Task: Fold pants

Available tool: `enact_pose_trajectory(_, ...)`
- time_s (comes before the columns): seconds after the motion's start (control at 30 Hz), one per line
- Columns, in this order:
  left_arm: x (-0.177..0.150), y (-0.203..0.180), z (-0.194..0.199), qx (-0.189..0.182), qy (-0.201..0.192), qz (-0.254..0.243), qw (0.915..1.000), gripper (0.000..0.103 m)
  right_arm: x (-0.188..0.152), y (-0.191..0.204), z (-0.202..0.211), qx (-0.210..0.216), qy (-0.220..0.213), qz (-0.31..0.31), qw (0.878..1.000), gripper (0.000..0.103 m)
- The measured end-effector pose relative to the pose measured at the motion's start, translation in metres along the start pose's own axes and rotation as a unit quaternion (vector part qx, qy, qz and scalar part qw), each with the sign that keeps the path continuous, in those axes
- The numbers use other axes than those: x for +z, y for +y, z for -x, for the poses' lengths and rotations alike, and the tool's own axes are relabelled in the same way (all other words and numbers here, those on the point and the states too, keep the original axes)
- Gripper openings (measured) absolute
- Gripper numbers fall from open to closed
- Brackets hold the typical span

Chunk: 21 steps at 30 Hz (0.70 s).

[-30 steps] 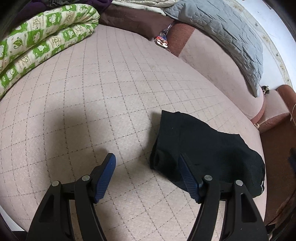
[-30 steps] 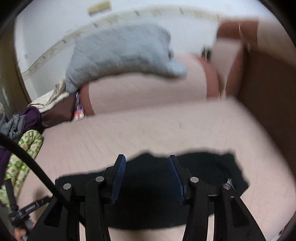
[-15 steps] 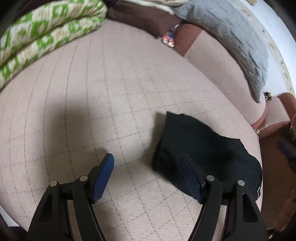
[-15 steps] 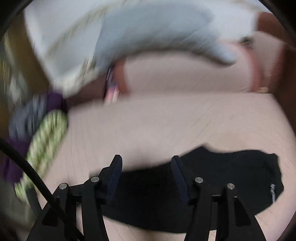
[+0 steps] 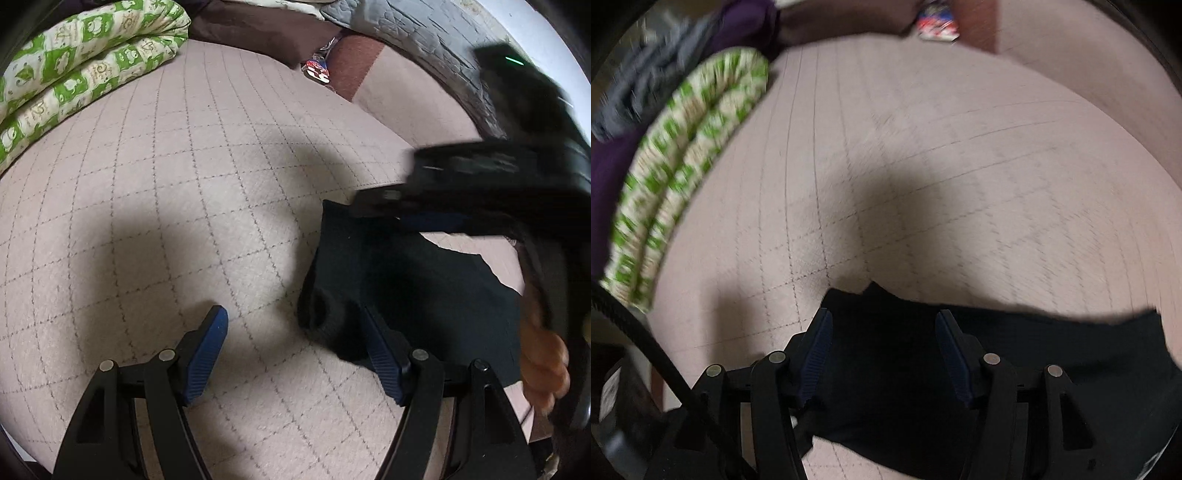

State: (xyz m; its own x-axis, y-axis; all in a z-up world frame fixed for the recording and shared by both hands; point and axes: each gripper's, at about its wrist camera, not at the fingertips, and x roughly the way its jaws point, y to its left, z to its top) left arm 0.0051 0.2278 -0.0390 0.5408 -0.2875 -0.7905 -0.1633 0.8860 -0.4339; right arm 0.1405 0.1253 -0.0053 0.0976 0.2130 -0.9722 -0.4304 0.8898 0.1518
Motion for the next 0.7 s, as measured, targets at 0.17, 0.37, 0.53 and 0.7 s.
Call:
enact_pose_trajectory(0.17, -0.006, 0.012, 0.011, 0.004, -0.006, -0.008, 0.9999, 0.073, 0.016, 0.028, -0.041, -0.048, 0.087, 0.046, 0.994, 0.082)
enact_pose_trajectory(0.37, -0.008, 0.004, 0.007, 0.001, -0.002, -0.007, 1.0000, 0.073, 0.008, 0.040, -0.056, -0.110, 0.096, 0.076, 0.986, 0.073)
enact_pose_trajectory(0.53, -0.010, -0.008, 0.001, -0.008, -0.007, 0.000, 0.9999, 0.082, -0.001, 0.034, -0.044, -0.131, 0.083, 0.079, 0.985, 0.027)
enact_pose_trajectory(0.7, -0.009, -0.036, -0.016, -0.018, -0.006, -0.027, 0.9995, 0.036, -0.012, 0.019, -0.026, -0.098, 0.061, 0.052, 0.992, 0.023)
